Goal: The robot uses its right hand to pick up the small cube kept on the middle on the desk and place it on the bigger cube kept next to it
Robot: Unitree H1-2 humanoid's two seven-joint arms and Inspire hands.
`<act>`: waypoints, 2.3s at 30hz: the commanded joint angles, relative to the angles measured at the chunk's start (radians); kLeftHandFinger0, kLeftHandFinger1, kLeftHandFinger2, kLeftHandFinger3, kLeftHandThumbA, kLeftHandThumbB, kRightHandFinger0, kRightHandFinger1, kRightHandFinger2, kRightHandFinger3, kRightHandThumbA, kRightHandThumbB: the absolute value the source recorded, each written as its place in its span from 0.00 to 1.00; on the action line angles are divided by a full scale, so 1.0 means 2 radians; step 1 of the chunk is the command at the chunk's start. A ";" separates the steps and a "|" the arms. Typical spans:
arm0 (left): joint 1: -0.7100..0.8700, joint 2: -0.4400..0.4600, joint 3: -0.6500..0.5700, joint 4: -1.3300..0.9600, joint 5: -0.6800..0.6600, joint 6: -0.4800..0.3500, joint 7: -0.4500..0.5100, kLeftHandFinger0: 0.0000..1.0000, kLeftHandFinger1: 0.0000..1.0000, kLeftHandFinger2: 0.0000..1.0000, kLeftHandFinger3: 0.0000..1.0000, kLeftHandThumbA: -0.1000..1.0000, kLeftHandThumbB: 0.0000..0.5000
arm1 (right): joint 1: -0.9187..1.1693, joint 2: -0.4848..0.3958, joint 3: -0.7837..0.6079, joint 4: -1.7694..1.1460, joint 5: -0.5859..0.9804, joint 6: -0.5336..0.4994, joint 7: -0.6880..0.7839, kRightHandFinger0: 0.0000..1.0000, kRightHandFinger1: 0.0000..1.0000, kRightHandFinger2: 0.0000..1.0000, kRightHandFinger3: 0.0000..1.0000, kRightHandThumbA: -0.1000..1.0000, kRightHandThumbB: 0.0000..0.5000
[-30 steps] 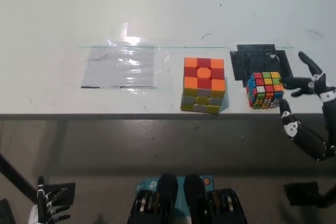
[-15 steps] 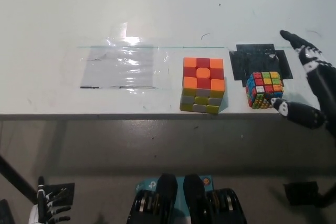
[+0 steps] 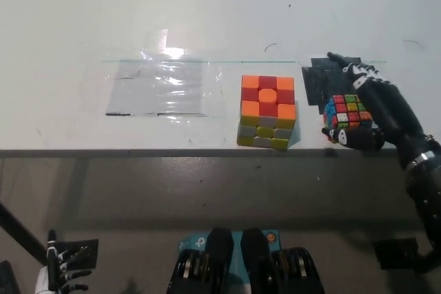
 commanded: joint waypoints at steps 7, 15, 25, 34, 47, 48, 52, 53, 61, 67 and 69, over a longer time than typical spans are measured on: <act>-0.017 0.010 0.007 -0.010 -0.007 -0.003 0.014 0.36 0.45 0.58 0.72 1.00 0.77 | -0.045 0.006 0.002 0.060 -0.004 -0.034 -0.010 1.00 1.00 1.00 1.00 0.82 1.00; -0.016 0.011 0.007 -0.011 -0.006 -0.004 0.014 0.38 0.47 0.58 0.67 1.00 0.70 | -0.041 -0.007 0.002 0.080 -0.001 -0.023 0.006 1.00 1.00 1.00 1.00 0.77 0.97; -0.026 0.013 0.010 0.003 -0.006 -0.014 0.019 0.37 0.42 0.51 0.62 1.00 0.77 | -0.030 -0.035 0.005 0.070 0.001 -0.012 0.039 1.00 1.00 1.00 1.00 0.74 0.92; -0.026 0.014 0.010 0.003 -0.006 -0.018 0.020 0.33 0.39 0.49 0.61 1.00 0.65 | -0.043 -0.079 0.071 0.051 -0.061 0.032 0.114 0.69 1.00 1.00 1.00 0.75 0.77; -0.032 0.016 0.007 0.009 -0.005 -0.027 0.017 0.21 0.34 0.47 0.57 1.00 0.73 | -0.048 -0.055 0.072 0.075 -0.086 0.016 0.066 0.02 0.07 0.39 1.00 0.56 0.21; -0.033 0.015 0.009 0.011 -0.008 -0.028 0.017 0.22 0.35 0.47 0.56 1.00 0.71 | -0.050 -0.053 0.072 0.075 -0.087 0.016 0.066 0.02 0.06 0.37 1.00 0.57 0.20; -0.034 0.015 0.009 0.012 -0.009 -0.029 0.018 0.20 0.33 0.46 0.55 1.00 0.67 | -0.051 -0.050 0.070 0.075 -0.089 0.008 0.058 0.00 0.00 0.30 1.00 0.54 0.18; -0.034 0.015 0.009 0.013 -0.008 -0.029 0.019 0.18 0.31 0.44 0.54 1.00 0.65 | -0.051 -0.049 0.067 0.076 -0.087 0.004 0.052 0.00 0.00 0.22 1.00 0.51 0.15; -0.034 0.015 0.009 0.008 -0.008 -0.024 0.019 0.19 0.34 0.47 0.56 1.00 0.63 | -0.047 -0.040 0.058 0.089 -0.099 -0.030 -0.016 0.00 0.13 0.04 0.69 0.00 0.00; -0.033 0.014 0.009 0.005 -0.007 -0.022 0.022 0.24 0.35 0.48 0.53 1.00 0.53 | -0.050 -0.034 0.052 0.120 -0.112 -0.063 -0.082 0.00 0.11 0.05 0.16 0.00 0.04; -0.031 0.014 0.008 0.002 -0.006 -0.021 0.021 0.24 0.36 0.49 0.55 1.00 0.50 | -0.052 -0.032 0.050 0.124 -0.117 -0.061 -0.091 0.00 0.13 0.14 0.17 0.00 0.00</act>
